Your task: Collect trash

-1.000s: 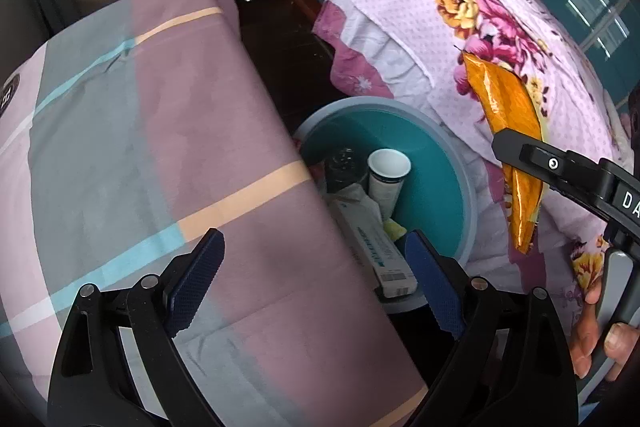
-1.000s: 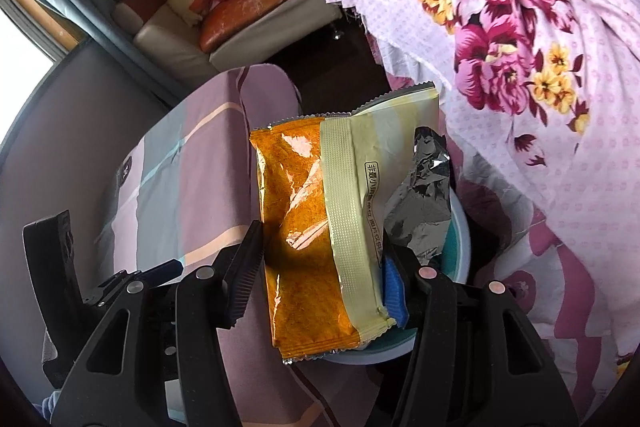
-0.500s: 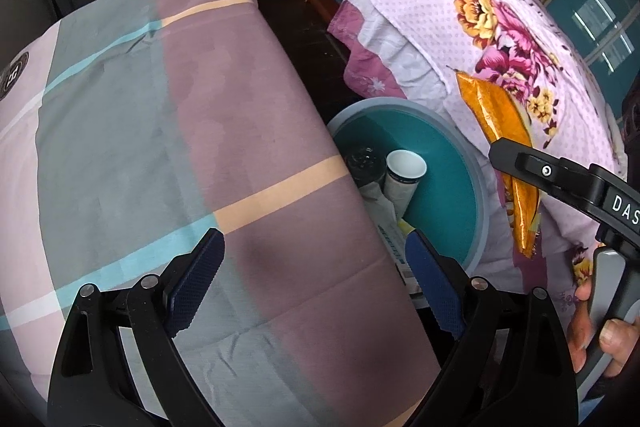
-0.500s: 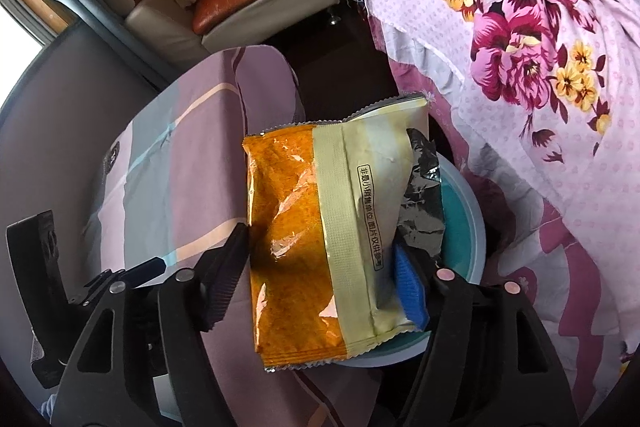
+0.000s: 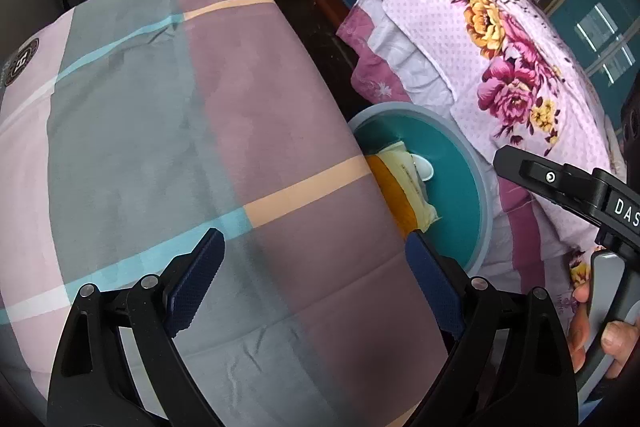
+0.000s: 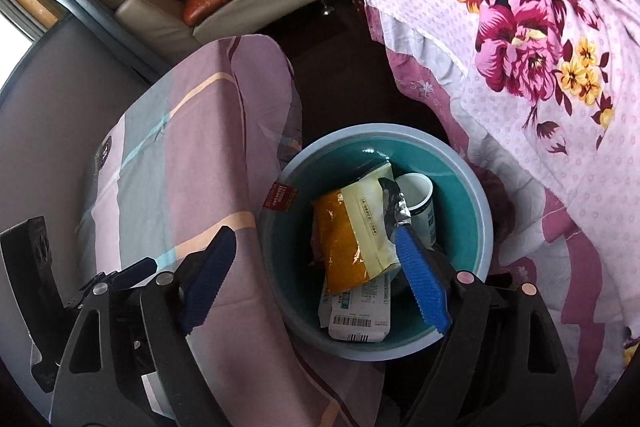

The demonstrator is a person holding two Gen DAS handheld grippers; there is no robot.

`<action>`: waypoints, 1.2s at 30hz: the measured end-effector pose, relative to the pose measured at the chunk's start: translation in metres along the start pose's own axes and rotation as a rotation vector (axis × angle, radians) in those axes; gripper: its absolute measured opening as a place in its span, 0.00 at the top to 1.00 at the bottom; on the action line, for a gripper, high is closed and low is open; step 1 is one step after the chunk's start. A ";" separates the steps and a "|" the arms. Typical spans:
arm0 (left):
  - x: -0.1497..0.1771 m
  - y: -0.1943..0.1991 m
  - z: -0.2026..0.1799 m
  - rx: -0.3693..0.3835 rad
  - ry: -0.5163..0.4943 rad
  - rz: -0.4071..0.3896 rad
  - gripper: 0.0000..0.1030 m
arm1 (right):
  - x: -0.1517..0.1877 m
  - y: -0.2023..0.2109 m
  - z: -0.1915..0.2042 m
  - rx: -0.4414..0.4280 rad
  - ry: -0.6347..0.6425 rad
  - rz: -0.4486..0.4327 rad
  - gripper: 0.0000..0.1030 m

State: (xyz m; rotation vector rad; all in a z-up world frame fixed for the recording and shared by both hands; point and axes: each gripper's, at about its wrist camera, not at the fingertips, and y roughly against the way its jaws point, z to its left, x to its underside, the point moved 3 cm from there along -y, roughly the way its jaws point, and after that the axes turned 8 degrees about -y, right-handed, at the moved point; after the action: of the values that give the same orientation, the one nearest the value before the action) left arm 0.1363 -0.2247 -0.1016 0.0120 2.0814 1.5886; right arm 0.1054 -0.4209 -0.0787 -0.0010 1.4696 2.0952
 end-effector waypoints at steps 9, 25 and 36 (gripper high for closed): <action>0.007 0.018 0.010 -0.007 0.013 -0.038 0.11 | 0.007 0.010 0.019 -0.008 0.042 -0.006 0.19; 0.025 0.068 0.019 -0.035 0.000 -0.131 0.11 | 0.038 0.047 0.054 0.031 0.136 -0.060 0.08; 0.038 0.100 0.022 -0.073 0.018 -0.173 0.11 | 0.058 0.070 0.070 0.086 0.205 -0.102 0.07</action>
State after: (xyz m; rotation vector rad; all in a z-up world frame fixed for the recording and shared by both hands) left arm 0.0827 -0.1614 -0.0303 -0.2033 1.9781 1.5632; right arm 0.0474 -0.3509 -0.0089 -0.2593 1.6422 1.9952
